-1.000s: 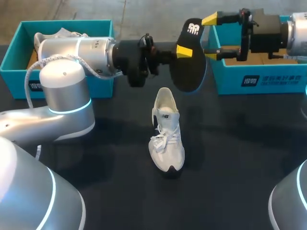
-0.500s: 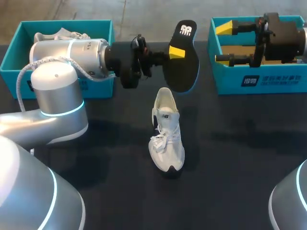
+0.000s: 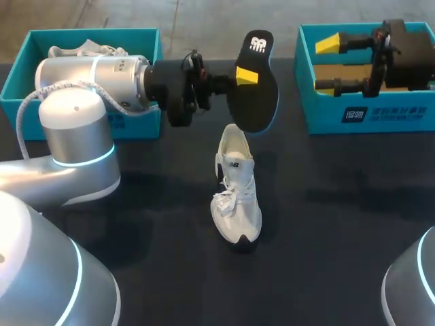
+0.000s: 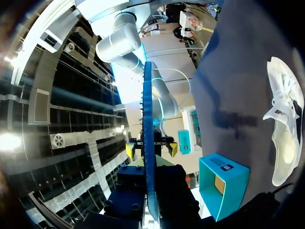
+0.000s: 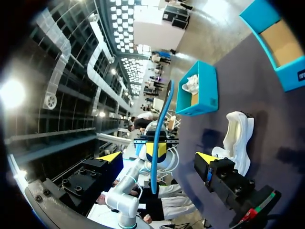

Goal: Take the shoe out of the shoebox, open the shoe tongue, remove and reinsert the insole, then place the shoe into the shoebox

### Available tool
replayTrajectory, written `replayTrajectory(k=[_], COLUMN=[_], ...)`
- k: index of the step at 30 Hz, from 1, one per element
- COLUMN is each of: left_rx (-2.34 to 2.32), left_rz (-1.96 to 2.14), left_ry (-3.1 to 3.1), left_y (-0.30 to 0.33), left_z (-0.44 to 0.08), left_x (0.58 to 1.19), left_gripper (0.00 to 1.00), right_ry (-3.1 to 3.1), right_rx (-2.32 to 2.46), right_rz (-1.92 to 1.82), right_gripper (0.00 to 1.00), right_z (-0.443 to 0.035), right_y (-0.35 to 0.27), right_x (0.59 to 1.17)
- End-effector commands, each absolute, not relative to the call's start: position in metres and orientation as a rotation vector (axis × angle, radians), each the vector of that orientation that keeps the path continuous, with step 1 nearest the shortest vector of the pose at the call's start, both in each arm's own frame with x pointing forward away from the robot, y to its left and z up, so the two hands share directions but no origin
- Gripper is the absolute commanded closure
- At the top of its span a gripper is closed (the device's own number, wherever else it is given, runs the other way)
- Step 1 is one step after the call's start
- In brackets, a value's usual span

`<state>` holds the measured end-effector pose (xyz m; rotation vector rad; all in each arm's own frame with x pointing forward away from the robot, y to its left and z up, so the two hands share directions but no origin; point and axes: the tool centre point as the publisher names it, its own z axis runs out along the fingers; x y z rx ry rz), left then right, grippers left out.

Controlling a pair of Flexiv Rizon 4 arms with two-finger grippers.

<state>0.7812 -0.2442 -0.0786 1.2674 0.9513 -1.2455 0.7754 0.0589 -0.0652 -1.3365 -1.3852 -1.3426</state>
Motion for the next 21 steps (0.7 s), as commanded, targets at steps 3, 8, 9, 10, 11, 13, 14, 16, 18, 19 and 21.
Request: replayTrajectory(k=[3,8,9,10,11,13,14,16,18,19,21], left_rx=[1.266,1.266,1.266,1.266,1.266,1.266,1.266,1.266,1.266,1.266,1.24], left_rz=[-1.24,-1.24,-1.24,-1.24,-1.24,-1.24,-1.24,-1.24,-1.24,-1.24,-1.339], left_ry=[0.955,0.955,0.955,0.955,0.955,0.955,0.955,0.955,0.955,0.955,1.066], left_y=[-0.2446,-0.2446,-0.2446,-0.2446,-0.2446,-0.2446,-0.2446,-0.2446,-0.2446,-0.2446,-0.2386], left_z=[-0.0782,-0.0782,-0.0782,-0.0782,-0.0782,-0.0782,-0.0782,-0.0782,-0.0782,-0.0782,-0.077], left_x=[0.7792,0.7792,0.7792,0.7792,0.7792,0.7792,0.7792,0.7792,0.7792,0.7792,0.7786], left_gripper=[1.0,1.0,1.0,1.0,1.0,1.0,1.0,1.0,1.0,1.0,1.0], right_ry=[-1.382,-1.382,-1.382,-1.382,-1.382,-1.382,-1.382,-1.382,-1.382,-1.382,-1.382], right_rx=[-1.342,-1.342,-1.342,-1.342,-1.342,-1.342,-1.342,-1.342,-1.342,-1.342,-1.342], right_rz=[-1.349,-1.349,-1.349,-1.349,-1.349,-1.349,-1.349,-1.349,-1.349,-1.349,-1.349], right_gripper=[0.0,0.0,0.0,0.0,0.0,0.0,0.0,0.0,0.0,0.0,0.0], right_z=[-0.0655,-0.0655,-0.0655,-0.0655,-0.0655,-0.0655,-0.0655,-0.0655,-0.0655,-0.0655,-0.0655], right_y=[0.0592,0.0592,0.0592,0.0592,0.0592,0.0592,0.0592,0.0592,0.0592,0.0592,0.0592], right_x=[0.7721,0.7721,0.7721,0.7721,0.7721,0.7721,0.7721,0.7721,0.7721,0.7721,0.7721])
